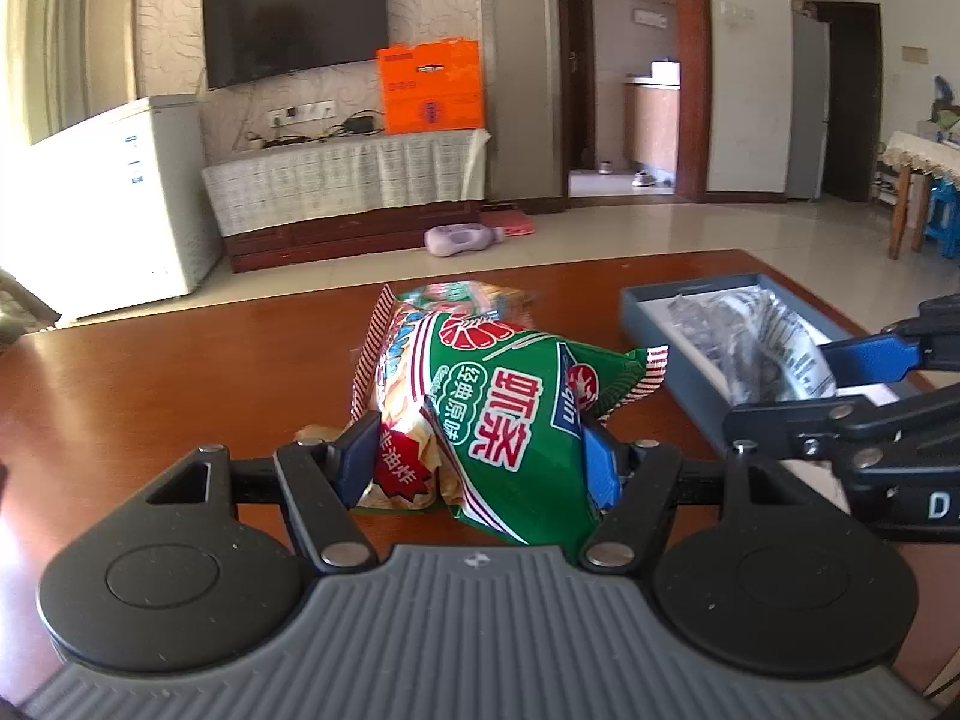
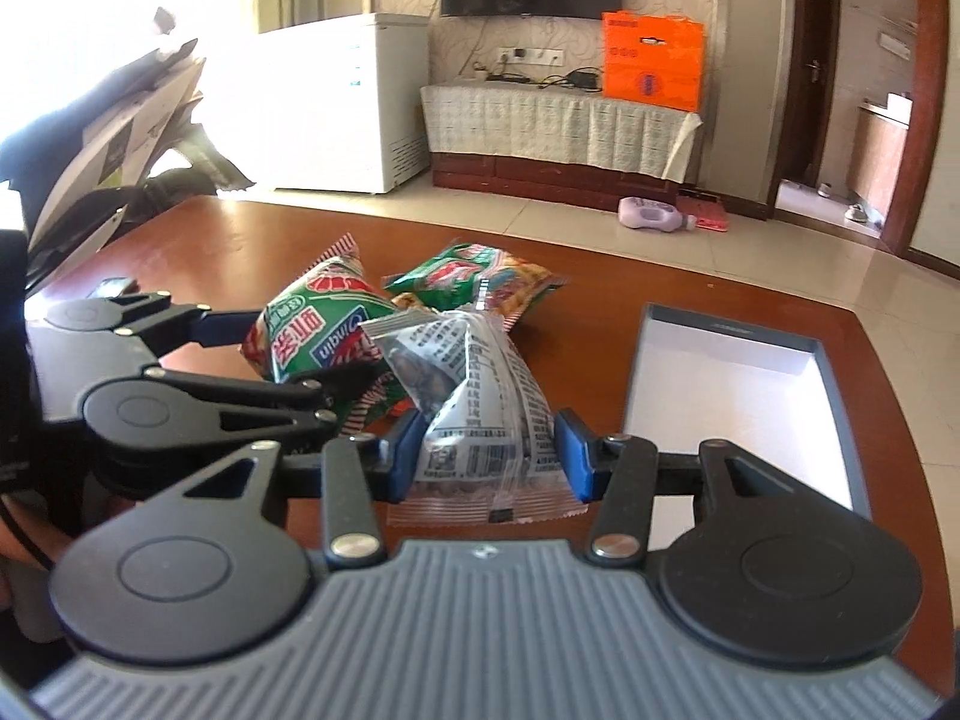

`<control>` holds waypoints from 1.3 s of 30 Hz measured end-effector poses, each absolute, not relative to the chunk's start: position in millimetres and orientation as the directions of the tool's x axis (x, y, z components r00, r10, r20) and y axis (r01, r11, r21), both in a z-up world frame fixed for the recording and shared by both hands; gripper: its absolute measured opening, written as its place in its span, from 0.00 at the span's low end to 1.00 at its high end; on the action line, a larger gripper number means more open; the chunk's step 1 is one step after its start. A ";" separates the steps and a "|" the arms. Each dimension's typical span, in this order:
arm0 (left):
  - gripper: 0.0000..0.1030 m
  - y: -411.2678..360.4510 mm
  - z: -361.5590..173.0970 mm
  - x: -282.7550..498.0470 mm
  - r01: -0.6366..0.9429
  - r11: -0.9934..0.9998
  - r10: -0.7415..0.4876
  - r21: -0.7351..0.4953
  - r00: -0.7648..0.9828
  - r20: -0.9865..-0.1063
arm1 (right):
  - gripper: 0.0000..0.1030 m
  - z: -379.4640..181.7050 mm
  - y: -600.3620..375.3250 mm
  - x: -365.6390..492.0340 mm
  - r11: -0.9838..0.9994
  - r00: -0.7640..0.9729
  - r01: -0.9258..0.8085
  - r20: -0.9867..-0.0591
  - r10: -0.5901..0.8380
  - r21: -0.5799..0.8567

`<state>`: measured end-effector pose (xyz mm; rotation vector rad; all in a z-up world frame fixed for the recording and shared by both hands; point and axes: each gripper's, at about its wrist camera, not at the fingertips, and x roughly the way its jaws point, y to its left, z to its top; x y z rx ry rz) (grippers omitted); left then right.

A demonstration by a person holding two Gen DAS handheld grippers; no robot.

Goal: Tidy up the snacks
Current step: 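Carry both bags into the tray and open both grippers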

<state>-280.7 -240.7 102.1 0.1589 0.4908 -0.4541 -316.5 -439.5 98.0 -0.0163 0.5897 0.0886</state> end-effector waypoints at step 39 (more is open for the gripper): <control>0.77 -517.3 62.1 -221.5 0.654 0.752 -0.496 0.082 0.644 -0.582 | 0.44 59.8 -579.6 -323.2 0.922 0.754 0.351 -0.634 -0.172 0.167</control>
